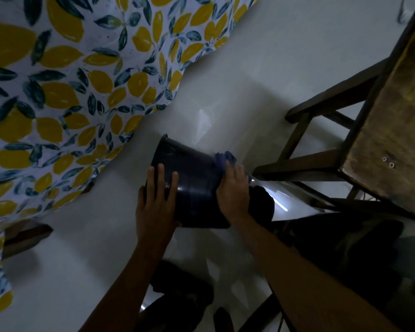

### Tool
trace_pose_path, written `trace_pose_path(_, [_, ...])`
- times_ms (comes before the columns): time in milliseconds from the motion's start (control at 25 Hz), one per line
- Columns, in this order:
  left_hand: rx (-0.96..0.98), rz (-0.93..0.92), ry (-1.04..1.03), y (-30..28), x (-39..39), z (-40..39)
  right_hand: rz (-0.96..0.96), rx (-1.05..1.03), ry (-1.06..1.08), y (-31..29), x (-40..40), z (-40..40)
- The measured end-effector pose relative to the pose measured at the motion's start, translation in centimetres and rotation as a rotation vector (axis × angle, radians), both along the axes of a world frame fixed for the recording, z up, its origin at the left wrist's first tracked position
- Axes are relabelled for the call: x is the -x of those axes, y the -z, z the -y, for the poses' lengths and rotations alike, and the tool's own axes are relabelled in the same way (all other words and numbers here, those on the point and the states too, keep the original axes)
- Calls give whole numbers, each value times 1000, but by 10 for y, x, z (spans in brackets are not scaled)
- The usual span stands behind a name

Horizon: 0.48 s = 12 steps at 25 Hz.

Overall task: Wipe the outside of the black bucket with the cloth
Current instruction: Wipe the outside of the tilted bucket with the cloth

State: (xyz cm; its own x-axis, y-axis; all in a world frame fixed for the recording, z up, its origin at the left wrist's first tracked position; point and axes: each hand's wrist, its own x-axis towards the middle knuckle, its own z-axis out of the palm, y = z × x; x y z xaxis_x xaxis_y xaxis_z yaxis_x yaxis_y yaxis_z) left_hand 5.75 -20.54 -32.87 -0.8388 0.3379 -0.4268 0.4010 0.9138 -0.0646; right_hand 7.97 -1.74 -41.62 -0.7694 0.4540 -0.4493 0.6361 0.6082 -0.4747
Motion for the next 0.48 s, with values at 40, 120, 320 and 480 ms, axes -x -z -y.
trace_pose_path(40, [-3,-12,3,1,0,0,-44,-9,-27,-15,-14,17])
trace_pose_path(120, [1,-30,9,0,-1,0,-108,69,-88,-42,-35,47])
trace_pose_path(320, [13,-22,59,0,15,-4,-156,83,-95,-33,-11,27])
trace_pose_path(480, [9,3,62,-3,29,-11,-2,110,-73,-11,54,-9])
